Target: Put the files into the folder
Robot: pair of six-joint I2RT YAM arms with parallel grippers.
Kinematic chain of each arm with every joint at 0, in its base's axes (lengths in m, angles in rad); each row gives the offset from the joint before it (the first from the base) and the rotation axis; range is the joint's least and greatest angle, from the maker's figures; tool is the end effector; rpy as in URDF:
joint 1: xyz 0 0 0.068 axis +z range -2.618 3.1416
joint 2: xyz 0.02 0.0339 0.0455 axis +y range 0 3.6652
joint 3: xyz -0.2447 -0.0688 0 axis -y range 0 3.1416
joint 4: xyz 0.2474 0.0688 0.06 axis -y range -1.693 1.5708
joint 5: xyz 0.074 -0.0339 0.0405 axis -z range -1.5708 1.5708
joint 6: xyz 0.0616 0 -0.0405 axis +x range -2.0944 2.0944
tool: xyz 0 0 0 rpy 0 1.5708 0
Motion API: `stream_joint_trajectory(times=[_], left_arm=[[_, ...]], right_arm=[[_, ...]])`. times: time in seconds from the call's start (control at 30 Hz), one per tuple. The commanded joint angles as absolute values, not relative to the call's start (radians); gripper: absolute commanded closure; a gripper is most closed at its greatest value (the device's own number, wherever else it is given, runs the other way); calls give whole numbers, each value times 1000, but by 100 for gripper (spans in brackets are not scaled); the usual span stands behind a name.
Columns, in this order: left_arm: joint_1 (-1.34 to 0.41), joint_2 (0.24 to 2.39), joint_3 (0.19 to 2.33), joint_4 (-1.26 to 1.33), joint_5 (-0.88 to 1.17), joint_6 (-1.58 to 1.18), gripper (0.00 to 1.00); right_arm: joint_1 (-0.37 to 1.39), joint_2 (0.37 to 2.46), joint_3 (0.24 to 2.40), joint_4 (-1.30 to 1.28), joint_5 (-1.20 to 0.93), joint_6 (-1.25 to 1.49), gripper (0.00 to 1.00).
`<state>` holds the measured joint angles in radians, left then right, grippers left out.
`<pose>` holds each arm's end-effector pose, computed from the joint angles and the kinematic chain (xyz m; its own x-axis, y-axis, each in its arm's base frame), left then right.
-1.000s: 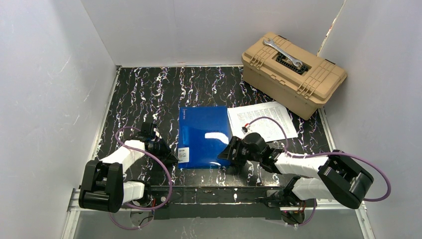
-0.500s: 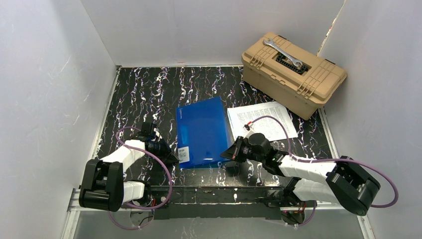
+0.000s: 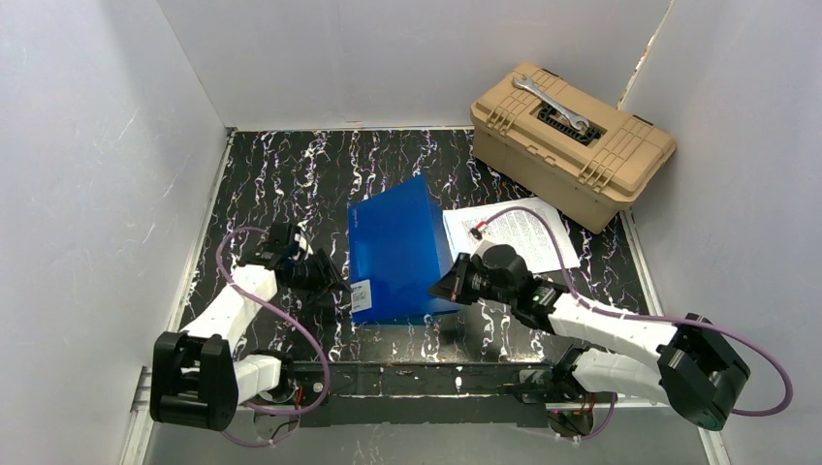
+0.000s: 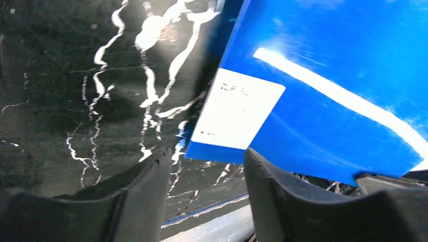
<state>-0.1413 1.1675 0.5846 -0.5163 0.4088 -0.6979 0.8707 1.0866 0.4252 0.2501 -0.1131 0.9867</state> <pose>0.2172 -0.0556 0.1362 -0.8737 -0.4713 -0.1205 -0.3308 0.7572 -0.5633 0.1636 0.2049 0.1714 -0.8316 0.2994 -0.4678 -0.2409 0.5645 0.7895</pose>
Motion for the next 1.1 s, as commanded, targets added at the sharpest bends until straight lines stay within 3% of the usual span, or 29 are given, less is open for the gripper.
stream_joint_trajectory(times=[0.0,0.2,0.43,0.67,1.07], left_arm=[[-143,1114,715,-653,448,-637,42],[-143,1113,898,-767,529,-561,19],[-143,1122,1086,-824,604,-502,2],[-143,1171,1209,-818,728,-502,2],[-143,1304,1418,-879,693,-572,2]], right_arm=[[875,1071,593,111,-89,844,99],[919,1155,873,-208,-26,664,99],[984,1310,1174,-494,89,539,99],[1072,1430,1386,-675,209,512,99],[1227,1607,1651,-908,468,579,99]])
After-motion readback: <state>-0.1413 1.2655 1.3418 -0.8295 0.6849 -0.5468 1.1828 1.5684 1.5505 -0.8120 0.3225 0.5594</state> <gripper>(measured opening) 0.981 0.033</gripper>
